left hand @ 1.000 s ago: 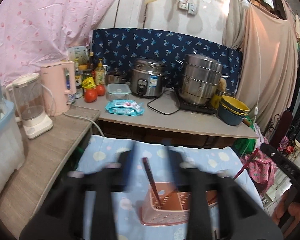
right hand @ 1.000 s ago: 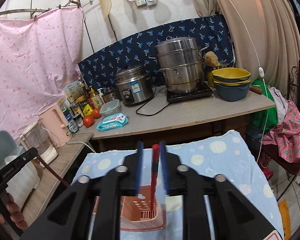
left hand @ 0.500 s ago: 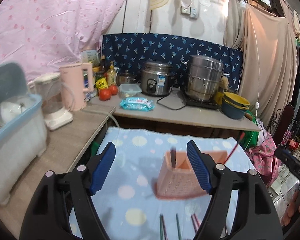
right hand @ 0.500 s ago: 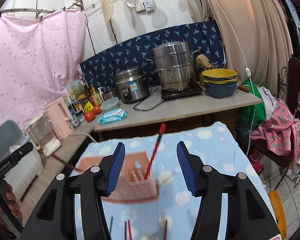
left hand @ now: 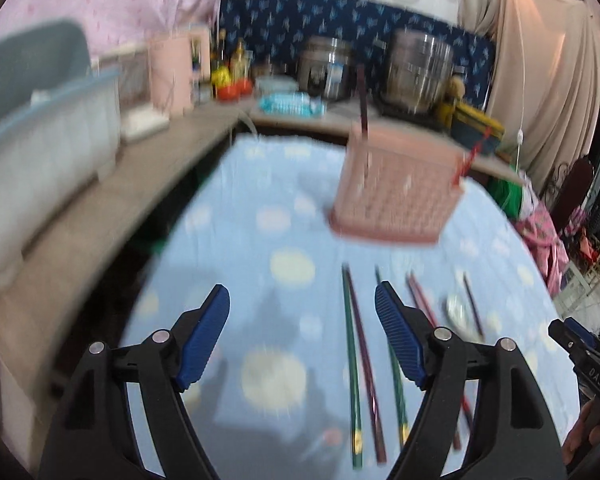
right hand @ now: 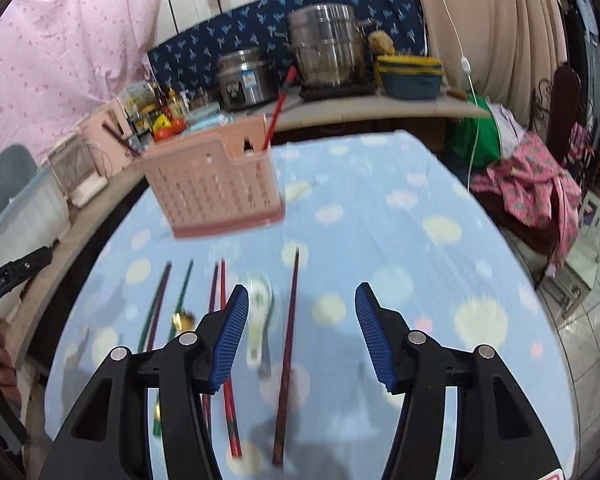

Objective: Organize utensils
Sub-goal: 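Move both open tools back down toward the remaining utensils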

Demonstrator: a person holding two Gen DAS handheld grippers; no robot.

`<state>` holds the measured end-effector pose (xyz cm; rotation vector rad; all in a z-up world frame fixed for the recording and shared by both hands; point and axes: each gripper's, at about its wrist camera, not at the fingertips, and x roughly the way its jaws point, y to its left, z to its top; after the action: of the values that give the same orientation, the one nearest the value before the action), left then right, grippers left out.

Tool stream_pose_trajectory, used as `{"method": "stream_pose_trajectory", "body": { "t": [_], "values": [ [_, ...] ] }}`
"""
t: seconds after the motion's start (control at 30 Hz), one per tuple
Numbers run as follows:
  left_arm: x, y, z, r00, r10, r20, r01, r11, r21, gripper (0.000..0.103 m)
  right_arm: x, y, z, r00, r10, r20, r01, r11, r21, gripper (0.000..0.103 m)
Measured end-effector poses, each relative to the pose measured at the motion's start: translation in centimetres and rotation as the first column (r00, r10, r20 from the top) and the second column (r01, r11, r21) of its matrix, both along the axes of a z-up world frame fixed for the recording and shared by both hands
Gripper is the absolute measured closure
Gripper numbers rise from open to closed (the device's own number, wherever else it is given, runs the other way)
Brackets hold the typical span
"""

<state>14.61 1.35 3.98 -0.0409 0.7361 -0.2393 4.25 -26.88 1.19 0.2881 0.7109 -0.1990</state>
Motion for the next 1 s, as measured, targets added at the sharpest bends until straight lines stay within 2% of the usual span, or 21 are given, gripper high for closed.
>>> {"method": "stream_pose_trajectory", "body": {
  "t": [0.17,0.33,0.53,1.0],
  "values": [
    [-1.9,0.2,-4.4,0.995,0.011,-0.104,-0.009,1.0,0.026,0.032,-2.2,1.5,-3.3,0.997,-0.003,-0.075,0.003,1.0,0.002,0.049],
    [-3.7,0.1,-6.5,0.988,0.004,-0.155,0.004,0.999,0.048,0.032,-3.3,2.6,-5.3,0.994,-0.004,-0.111,0.006,1.0,0.017,0.049],
    [-5.4,-0.6,-7.9,0.983,-0.023,-0.184,0.033,0.998,0.055,0.032,-3.7,3.2,-6.5,0.992,-0.008,-0.124,0.012,1.0,0.025,0.049],
    [-5.9,-2.1,-9.4,0.979,-0.053,-0.198,0.071,0.994,0.084,0.032,-3.6,4.5,-7.4,0.99,0.013,-0.139,-0.009,1.0,0.028,0.051]
  ]
}}
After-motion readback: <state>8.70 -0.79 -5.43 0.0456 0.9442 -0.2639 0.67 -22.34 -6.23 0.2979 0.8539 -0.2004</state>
